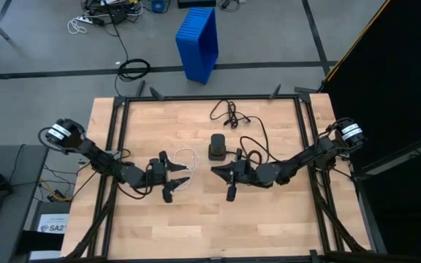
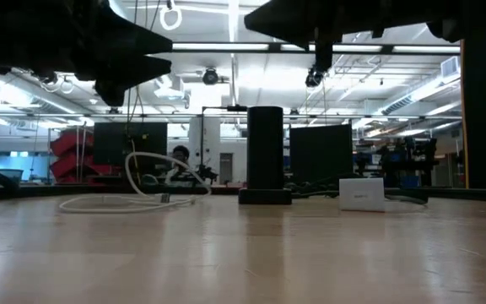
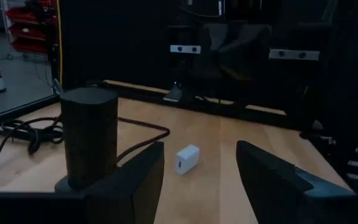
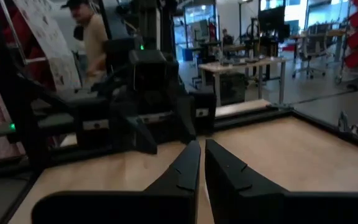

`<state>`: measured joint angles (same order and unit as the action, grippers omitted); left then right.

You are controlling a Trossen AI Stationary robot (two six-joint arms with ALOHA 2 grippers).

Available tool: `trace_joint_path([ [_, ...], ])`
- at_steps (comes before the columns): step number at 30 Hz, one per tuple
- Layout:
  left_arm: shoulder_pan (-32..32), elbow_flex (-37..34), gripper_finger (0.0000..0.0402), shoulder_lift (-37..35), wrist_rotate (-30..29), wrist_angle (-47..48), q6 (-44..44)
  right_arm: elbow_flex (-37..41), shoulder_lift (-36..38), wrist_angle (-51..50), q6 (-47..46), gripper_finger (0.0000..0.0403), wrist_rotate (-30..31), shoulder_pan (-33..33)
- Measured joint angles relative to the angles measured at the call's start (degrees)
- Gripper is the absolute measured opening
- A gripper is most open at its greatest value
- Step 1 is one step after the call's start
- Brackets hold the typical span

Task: Insert USB
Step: Insert the white charger cable into the white charger adapter

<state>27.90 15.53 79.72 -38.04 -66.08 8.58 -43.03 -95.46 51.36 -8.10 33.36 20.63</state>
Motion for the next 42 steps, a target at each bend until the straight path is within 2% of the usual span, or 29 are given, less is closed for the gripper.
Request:
trace_joint_path([
  [3,0.7,0.0,0.0186,-3.2,0.1,4.7,-0.9,0.0,0.0,-3.9,-2.7,0.0,-4.6,-1.5],
  [6,0.9,0.0,0.0186,-8.6,0.0,15.4,1.4,0.0,0.0,-7.7,-5.3,0.0004,-8.2,-3.1],
  [10,1.3,0.1,0.0186,-16.5,0.5,33.7,8.5,0.0,0.0,-8.8,-5.6,0.0014,-8.5,-3.7],
  [13,2.2,0.4,0.0181,-21.0,3.3,45.9,13.6,0.0,0.0,-9.3,-5.2,0.0025,-9.2,-3.5],
  [16,3.3,1.2,0.0169,-22.6,4.5,52.7,17.5,0.0,0.0,-9.3,-4.9,0.0035,-9.2,-3.5],
  [21,3.3,1.5,0.014,-19.2,3.0,59.9,19.7,0.0,0.0,-9.5,-4.8,0.0052,-9.1,-3.6],
  [25,2.0,1.5,0.0123,-15.3,2.2,63.3,25.1,0.0,0.0,-9.5,-4.8,0.0056,-9.1,-3.6],
  [34,-2.5,1.5,0.0119,-13.9,1.5,67.2,30.7,0.0,0.0,-9.5,-4.8,0.0059,-9.1,-3.9],
  [42,-4.2,1.6,0.0119,-9.9,6.1,68.7,35.0,0.0,0.0,-9.7,-4.6,0.0064,-9.1,-3.9],
])
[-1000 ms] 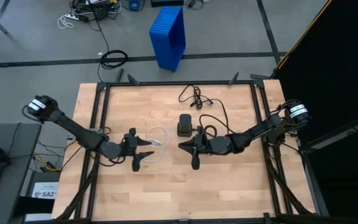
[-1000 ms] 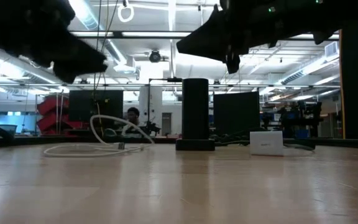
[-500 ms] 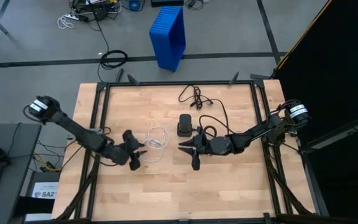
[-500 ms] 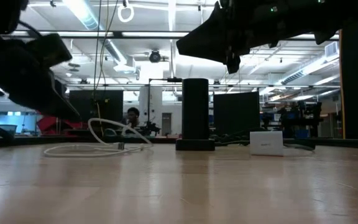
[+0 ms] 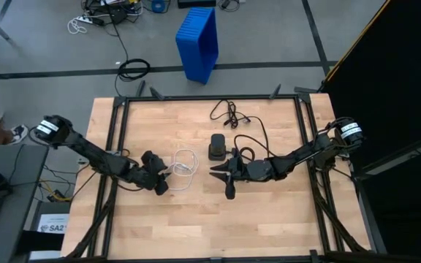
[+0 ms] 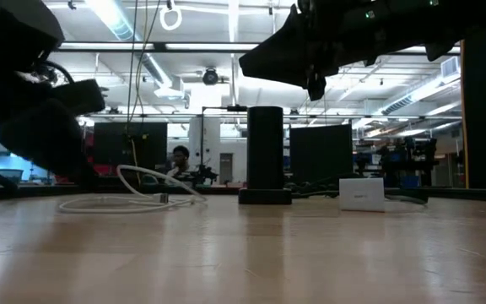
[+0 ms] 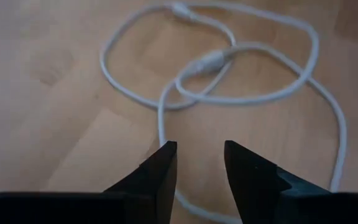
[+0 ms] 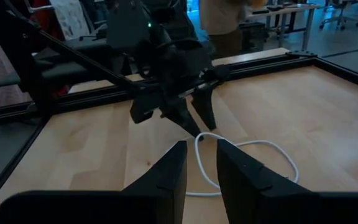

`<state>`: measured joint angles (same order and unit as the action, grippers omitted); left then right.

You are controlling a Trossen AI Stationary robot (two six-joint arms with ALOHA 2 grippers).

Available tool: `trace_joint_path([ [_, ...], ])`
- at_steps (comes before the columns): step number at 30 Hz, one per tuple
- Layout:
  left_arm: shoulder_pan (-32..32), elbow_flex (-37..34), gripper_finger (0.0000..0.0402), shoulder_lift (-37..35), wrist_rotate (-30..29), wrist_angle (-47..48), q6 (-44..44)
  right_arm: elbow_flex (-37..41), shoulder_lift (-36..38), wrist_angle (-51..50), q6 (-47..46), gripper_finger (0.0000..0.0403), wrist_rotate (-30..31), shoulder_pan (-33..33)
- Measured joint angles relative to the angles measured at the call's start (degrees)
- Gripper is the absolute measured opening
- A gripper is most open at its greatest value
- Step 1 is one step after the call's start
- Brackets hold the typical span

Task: Insert USB
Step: Insert the white charger cable into the white charger adapter

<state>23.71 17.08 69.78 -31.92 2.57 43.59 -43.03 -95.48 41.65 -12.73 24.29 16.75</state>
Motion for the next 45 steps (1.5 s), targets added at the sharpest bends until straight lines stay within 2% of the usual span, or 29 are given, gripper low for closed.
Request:
trace_joint_path([
  [6,-2.0,0.2,0.0118,4.4,-2.3,-0.4,2.2,0.0,0.0,0.0,0.3,0.0062,0.1,0.0],
  [8,-2.6,0.2,0.0106,5.2,-2.2,-0.6,2.3,0.0,0.0,0.0,0.3,0.0063,0.1,0.0],
  [14,-3.0,0.3,0.0011,5.5,-1.1,-0.8,1.7,0.0,0.0,0.0,0.2,0.0061,0.1,0.0],
  [22,-3.1,2.1,0.0001,5.6,0.0,0.9,0.0,0.0,0.0,0.1,-0.7,0.0064,0.1,0.0],
  [29,-3.1,3.2,0.0013,5.7,1.1,1.0,0.0,0.0,0.0,0.3,-0.7,0.0062,0.1,0.0],
  [45,-3.1,3.3,0.0118,5.7,-3.0,1.7,0.1,0.0,0.0,0.2,-0.3,0.0063,0.1,0.0],
])
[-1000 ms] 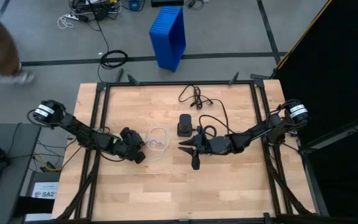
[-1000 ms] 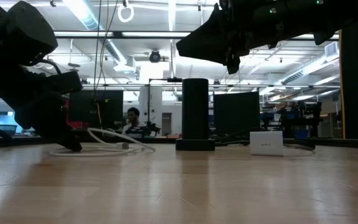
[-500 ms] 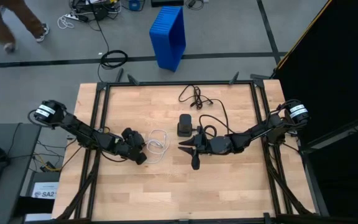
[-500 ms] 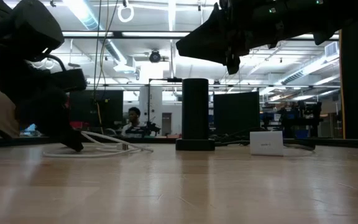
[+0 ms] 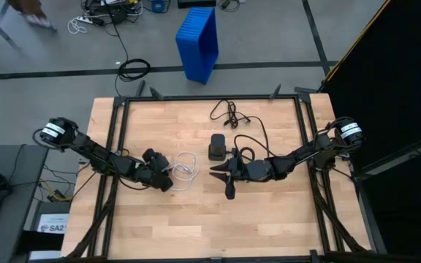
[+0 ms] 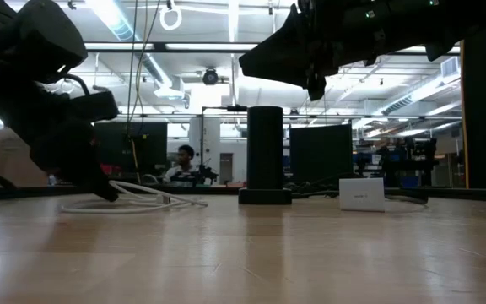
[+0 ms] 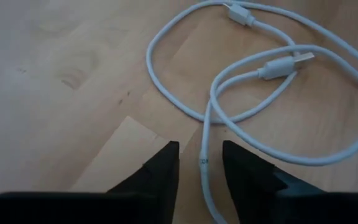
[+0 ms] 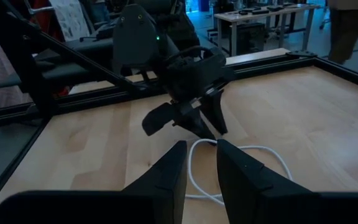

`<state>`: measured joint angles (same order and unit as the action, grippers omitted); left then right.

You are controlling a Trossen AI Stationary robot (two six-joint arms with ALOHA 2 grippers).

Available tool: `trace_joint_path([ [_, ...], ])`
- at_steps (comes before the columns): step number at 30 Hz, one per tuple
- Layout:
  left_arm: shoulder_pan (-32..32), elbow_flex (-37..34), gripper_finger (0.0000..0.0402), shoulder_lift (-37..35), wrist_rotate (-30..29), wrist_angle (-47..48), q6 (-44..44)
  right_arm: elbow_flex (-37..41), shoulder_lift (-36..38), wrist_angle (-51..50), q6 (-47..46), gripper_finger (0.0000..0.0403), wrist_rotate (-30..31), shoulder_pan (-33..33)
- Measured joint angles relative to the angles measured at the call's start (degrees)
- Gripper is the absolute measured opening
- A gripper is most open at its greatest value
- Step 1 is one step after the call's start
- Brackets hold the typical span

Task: Insert USB
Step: Insert the white charger cable into the white charger adapter

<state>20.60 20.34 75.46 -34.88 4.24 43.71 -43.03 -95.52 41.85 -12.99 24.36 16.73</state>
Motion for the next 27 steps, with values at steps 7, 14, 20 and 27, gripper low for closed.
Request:
trace_joint_path([
  [7,0.0,0.3,0.0109,2.6,-0.2,2.8,3.0,0.0,0.0,0.0,0.1,0.0062,0.0,0.0],
  [14,0.0,0.4,0.0009,5.5,1.4,-0.6,-1.8,0.0,0.0,1.1,0.1,0.0061,0.0,0.0],
  [20,0.4,6.9,0.0002,5.3,3.1,9.5,-4.7,0.0,0.0,2.5,0.0,0.0064,0.0,0.5],
  [27,7.1,21.8,0.0001,5.3,-5.7,30.9,-1.3,0.0,0.0,2.7,0.1,0.006,-0.1,0.9],
])
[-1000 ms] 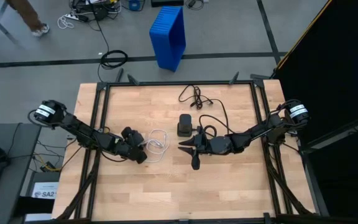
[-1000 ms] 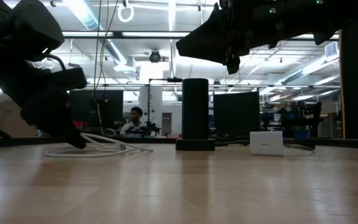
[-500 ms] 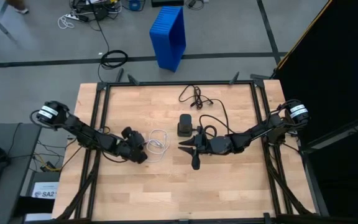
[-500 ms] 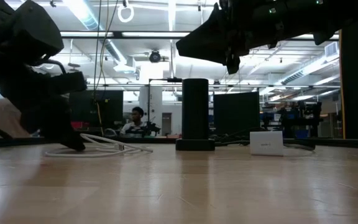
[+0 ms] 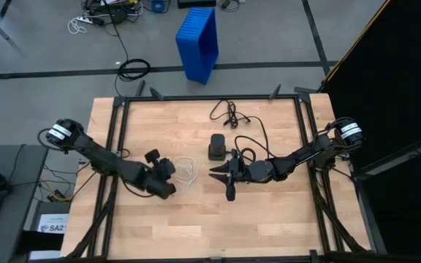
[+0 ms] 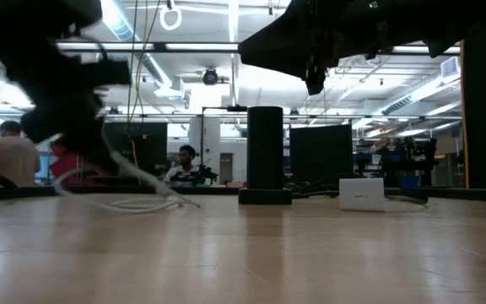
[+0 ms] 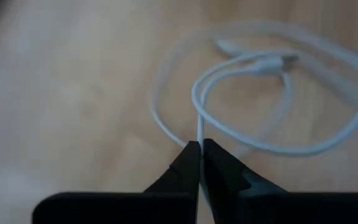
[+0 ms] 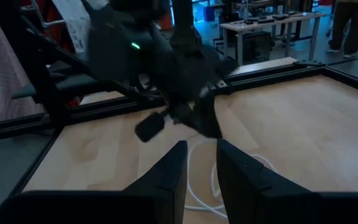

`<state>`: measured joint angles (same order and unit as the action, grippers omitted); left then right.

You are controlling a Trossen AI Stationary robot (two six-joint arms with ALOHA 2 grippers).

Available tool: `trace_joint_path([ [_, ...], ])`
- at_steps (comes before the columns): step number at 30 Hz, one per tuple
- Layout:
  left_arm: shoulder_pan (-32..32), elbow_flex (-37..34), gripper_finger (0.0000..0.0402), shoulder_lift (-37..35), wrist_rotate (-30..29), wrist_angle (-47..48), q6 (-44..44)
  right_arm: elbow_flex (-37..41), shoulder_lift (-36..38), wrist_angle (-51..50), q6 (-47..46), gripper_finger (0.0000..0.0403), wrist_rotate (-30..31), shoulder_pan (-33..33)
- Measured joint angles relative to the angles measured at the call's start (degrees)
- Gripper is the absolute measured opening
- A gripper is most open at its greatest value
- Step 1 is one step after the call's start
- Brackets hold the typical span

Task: Insert USB
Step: Insert the white charger cable into the white charger adapter

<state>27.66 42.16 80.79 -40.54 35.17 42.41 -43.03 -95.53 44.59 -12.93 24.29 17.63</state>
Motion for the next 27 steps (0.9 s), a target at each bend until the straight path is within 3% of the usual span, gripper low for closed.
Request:
trace_joint_path([
  [9,9.0,8.2,0.0,-0.1,-13.5,2.3,-3.4,0.0,0.0,-0.2,0.0,0.0061,0.0,0.0],
  [11,9.7,8.3,0.0,-0.1,-14.2,1.6,-4.6,0.0,0.0,-0.2,0.0,0.0061,0.0,0.0],
  [15,10.0,8.3,0.0,0.4,-7.9,0.5,-7.9,0.0,0.0,0.9,0.0,0.0066,0.0,0.0],
  [21,13.7,8.3,0.0,0.7,4.2,-13.8,-21.2,0.0,0.0,1.5,0.0,0.0068,0.0,0.1],
  [24,14.3,8.4,0.0,0.7,4.9,-11.7,-19.0,0.0,0.0,1.6,-0.1,0.0064,-0.2,0.1],
  [27,13.8,10.2,0.0,0.8,7.8,-2.4,-14.8,0.0,0.0,2.6,-0.3,0.0062,-0.3,0.7],
])
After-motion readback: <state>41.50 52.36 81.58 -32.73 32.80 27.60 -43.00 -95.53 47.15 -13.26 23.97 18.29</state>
